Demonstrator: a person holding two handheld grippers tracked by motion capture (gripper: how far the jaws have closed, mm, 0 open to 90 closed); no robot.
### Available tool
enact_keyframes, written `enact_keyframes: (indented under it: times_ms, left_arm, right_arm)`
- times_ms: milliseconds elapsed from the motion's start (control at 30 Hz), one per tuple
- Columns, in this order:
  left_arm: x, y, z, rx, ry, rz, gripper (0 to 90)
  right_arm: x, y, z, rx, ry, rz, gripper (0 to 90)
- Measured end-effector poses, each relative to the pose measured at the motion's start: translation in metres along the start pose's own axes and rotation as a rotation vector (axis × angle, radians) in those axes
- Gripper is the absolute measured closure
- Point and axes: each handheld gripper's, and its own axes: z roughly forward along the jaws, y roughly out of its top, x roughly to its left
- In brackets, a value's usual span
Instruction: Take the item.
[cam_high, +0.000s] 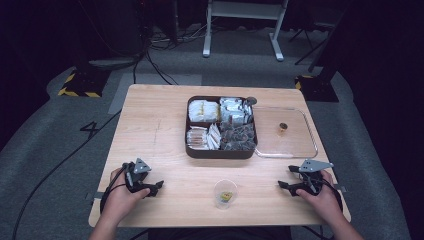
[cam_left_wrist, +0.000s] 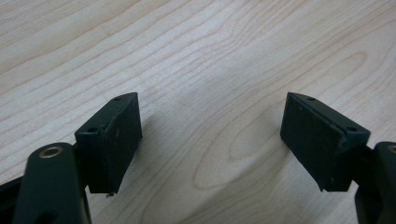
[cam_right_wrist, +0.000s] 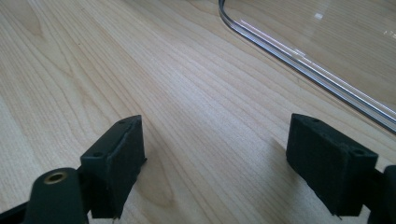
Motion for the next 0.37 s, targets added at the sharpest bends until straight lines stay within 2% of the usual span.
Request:
enact_keyframes:
  times_ms: [33, 67, 367]
  left_arm:
    - [0.0013, -0.0018, 0.0024, -0.025, -0.006, -0.004, 14.3]
    - [0.0047, -0.0036, 0.0048, -0.057, -0.011, 0.015, 12.8]
    - [0.0051, -0.0038, 0.0046, -0.057, -0.014, 0.018, 12.7]
  right_arm:
    - [0.0, 0.0, 0.0, 0.0, 0.0, 0.0, 19.6]
    - [0.0, 0.0, 0.0, 0.0, 0.0, 0.0, 19.6]
    - [0.0, 0.0, 0.0, 0.0, 0.0, 0.0, 19.6]
